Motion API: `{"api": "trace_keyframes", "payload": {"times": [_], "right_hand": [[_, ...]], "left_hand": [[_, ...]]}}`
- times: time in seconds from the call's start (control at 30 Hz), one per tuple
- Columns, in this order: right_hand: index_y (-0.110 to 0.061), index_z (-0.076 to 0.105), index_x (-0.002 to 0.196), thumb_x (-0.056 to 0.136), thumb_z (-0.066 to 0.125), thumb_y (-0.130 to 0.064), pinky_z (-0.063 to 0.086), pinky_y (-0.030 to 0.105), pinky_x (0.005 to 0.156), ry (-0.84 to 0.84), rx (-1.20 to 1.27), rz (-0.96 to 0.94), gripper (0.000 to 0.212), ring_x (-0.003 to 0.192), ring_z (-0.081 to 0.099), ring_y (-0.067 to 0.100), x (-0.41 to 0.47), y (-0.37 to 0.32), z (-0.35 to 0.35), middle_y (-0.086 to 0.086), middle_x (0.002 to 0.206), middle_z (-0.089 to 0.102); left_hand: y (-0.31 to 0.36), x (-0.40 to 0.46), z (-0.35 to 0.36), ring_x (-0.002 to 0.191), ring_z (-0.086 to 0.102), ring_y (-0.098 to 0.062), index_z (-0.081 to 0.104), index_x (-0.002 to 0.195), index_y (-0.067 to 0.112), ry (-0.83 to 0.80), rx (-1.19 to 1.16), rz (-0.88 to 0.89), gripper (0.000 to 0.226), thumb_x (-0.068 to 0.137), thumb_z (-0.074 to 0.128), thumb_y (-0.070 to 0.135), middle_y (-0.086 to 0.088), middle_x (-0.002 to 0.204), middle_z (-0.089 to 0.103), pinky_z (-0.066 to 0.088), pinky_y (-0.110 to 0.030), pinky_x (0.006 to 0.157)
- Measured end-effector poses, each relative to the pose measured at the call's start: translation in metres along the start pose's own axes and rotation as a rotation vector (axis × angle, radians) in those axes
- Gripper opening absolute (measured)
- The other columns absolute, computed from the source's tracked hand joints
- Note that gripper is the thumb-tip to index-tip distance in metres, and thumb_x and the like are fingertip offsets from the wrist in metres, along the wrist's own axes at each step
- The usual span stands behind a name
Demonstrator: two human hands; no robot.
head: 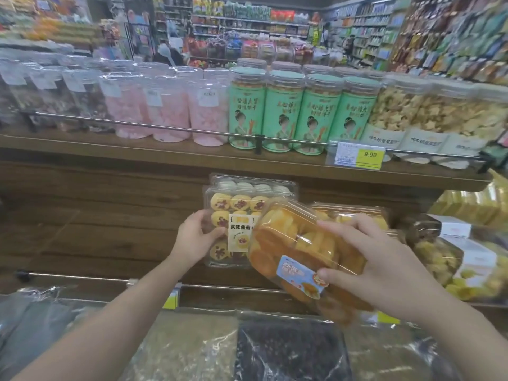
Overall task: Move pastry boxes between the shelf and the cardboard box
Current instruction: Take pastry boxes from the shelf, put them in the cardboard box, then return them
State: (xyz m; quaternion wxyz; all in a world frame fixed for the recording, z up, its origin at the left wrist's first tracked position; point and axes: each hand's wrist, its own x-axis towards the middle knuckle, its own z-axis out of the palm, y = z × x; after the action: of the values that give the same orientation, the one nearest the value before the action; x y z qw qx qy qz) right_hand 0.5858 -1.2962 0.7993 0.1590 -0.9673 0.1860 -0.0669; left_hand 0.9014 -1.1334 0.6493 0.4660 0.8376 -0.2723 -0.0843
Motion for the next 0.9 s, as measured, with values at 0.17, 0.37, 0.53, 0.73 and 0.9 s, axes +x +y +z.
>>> {"api": "trace_keyframes", "payload": {"times": [0.17,0.37,0.53,0.73,0.9], "right_hand": [[-0.057,0.038,0.144,0.073,0.06,-0.076,0.042,0.023,0.064,0.027,-0.008,-0.033,0.077,0.087,0.049,-0.012,0.009,-0.001,-0.001,-0.021,0.112,0.042],[-0.056,0.035,0.146,0.077,0.063,-0.074,0.039,0.021,0.063,0.036,-0.035,-0.072,0.077,0.085,0.048,-0.01,0.016,-0.006,-0.005,-0.022,0.11,0.038],[-0.057,0.033,0.147,0.079,0.065,-0.072,0.032,0.015,0.06,0.042,-0.057,-0.108,0.076,0.089,0.047,-0.012,0.019,-0.01,-0.006,-0.022,0.112,0.038],[-0.057,0.033,0.148,0.079,0.064,-0.073,0.032,0.012,0.058,0.043,-0.075,-0.142,0.077,0.09,0.045,-0.014,0.016,-0.013,-0.006,-0.022,0.112,0.038],[-0.057,0.033,0.147,0.08,0.065,-0.071,0.032,0.012,0.058,0.052,-0.067,-0.164,0.076,0.09,0.046,-0.016,0.009,-0.008,-0.009,-0.022,0.113,0.039]], "left_hand": [[0.004,-0.003,0.003,0.104,0.068,-0.018,0.058,0.119,0.024,0.049,-0.002,-0.017,0.05,0.079,0.087,0.03,0.001,0.115,0.068,0.059,-0.043,0.092],[0.007,0.0,0.002,0.101,0.066,-0.021,0.054,0.11,0.019,0.043,0.005,-0.083,0.051,0.076,0.09,0.03,0.002,0.108,0.066,0.058,-0.046,0.091],[0.003,-0.001,-0.002,0.104,0.067,-0.022,0.052,0.107,0.021,0.041,0.012,-0.089,0.05,0.076,0.09,0.032,0.001,0.109,0.066,0.059,-0.048,0.092],[0.018,-0.016,-0.013,0.128,0.052,-0.022,0.046,0.138,0.019,0.118,0.03,-0.051,0.074,0.078,0.089,0.027,-0.004,0.137,0.054,0.049,-0.043,0.107],[0.062,-0.047,-0.033,0.131,0.052,-0.007,0.05,0.135,0.03,-0.065,-0.206,0.266,0.071,0.082,0.072,-0.011,0.007,0.137,0.056,0.045,-0.038,0.114]]}}
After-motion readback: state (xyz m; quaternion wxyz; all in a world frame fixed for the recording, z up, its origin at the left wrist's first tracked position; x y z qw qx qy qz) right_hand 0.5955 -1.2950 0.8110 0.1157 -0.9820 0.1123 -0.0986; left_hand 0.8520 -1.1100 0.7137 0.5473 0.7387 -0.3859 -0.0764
